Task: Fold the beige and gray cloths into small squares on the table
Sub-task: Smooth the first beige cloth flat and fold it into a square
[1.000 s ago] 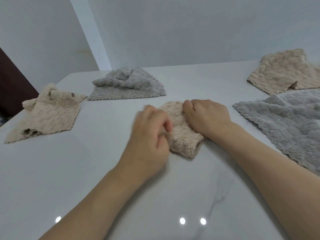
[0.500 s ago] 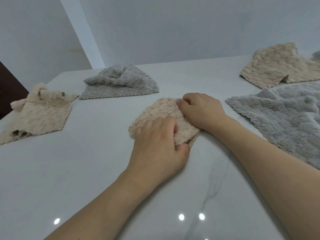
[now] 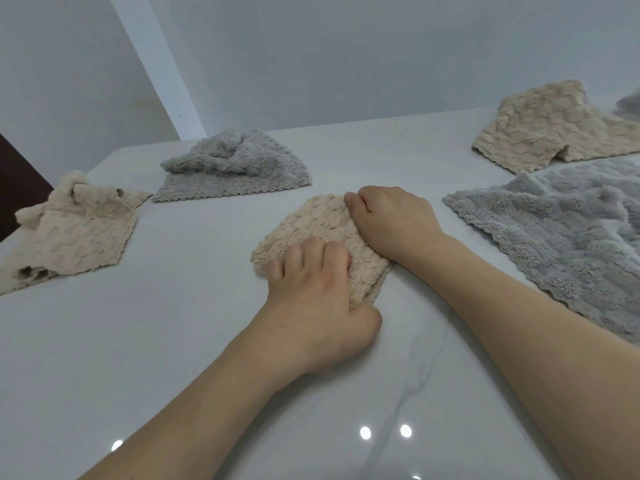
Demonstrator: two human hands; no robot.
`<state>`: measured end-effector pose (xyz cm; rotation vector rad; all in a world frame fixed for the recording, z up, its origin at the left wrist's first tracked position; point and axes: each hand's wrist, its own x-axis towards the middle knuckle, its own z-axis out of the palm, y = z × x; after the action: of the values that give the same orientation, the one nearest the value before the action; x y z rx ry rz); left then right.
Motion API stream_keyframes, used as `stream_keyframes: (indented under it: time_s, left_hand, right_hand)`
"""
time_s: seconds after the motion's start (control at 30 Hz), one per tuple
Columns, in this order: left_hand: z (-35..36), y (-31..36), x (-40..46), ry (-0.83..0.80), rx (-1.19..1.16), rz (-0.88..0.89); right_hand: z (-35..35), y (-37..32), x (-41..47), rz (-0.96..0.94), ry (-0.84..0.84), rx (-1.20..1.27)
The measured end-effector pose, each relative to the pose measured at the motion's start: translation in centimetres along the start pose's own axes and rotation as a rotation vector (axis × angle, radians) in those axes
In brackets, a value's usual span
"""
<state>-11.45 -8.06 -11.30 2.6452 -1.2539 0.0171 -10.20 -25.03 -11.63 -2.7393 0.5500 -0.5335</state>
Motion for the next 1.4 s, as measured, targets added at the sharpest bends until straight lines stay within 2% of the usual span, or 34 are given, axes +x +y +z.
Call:
stream_keyframes:
  time_s: [0.07,0.2,0.33,0.6,0.67,0.77,0.9,1.03,1.1,1.2,1.27,1.3,1.4]
  left_hand:
    - [0.0,-0.3,-0.3,-0.024,-0.054,0.023]
    - [-0.3,-1.3,1.1,0.020,-0.357,-0.077]
    - [0.3,-1.5,1.5,0.112,-0.211,-0.015]
    - [-0.3,-1.5,0.8,-0.041,-0.104,0.001]
    - [0.0,-1.5,0.6,-0.036,-0.073,0.011]
    - [0.4,-1.4,0.7,0.046,-0.089,0.043]
    - [0.2,-2.2,1.1,0.199,-0.437,-0.038]
    - [0.8,-2.2,0.9,0.324,-0.239,-0.175]
    - [0.5,-2.1,0.6,0.289,-0.273,-0.133]
    - [-0.7,-2.3,0.3,0.133,-0.282,0.052]
    - [-1.5,-2.1,0.1,0.033,-0.292,0.111]
    - [-1.8,-1.8,0.0,0.019,-0.297,0.104]
    - [-2.0,-0.1,0.4,0.126,-0.295,0.065]
  right_hand:
    - [0.0,0.1,0.1,-0.001,0.001,0.005]
    - [-0.1,0.1,0.2,0.000,-0.019,0.001]
    - [-0.2,0.3,0.2,0.001,-0.038,0.003]
    - [-0.4,0.1,0.1,0.003,-0.056,-0.009]
    - [-0.4,0.1,0.1,0.002,-0.065,-0.014]
    - [-0.5,0.1,0.1,0.014,-0.080,-0.020]
    - [-0.6,-0.1,0.0,0.008,-0.090,-0.018]
    - [-1.3,-0.8,-1.0,0.073,-0.124,0.017]
    - [-2.1,-1.1,-2.3,0.158,-0.129,0.061]
    - [-4.7,-1.5,-4.2,0.225,-0.306,0.108]
    - [-6.6,-1.3,-5.9,0.281,-0.364,0.029]
    - [-7.2,-0.9,-6.5,0.362,-0.324,0.088]
    - [-7.6,0.3,-7.6,0.251,-0.091,0.037]
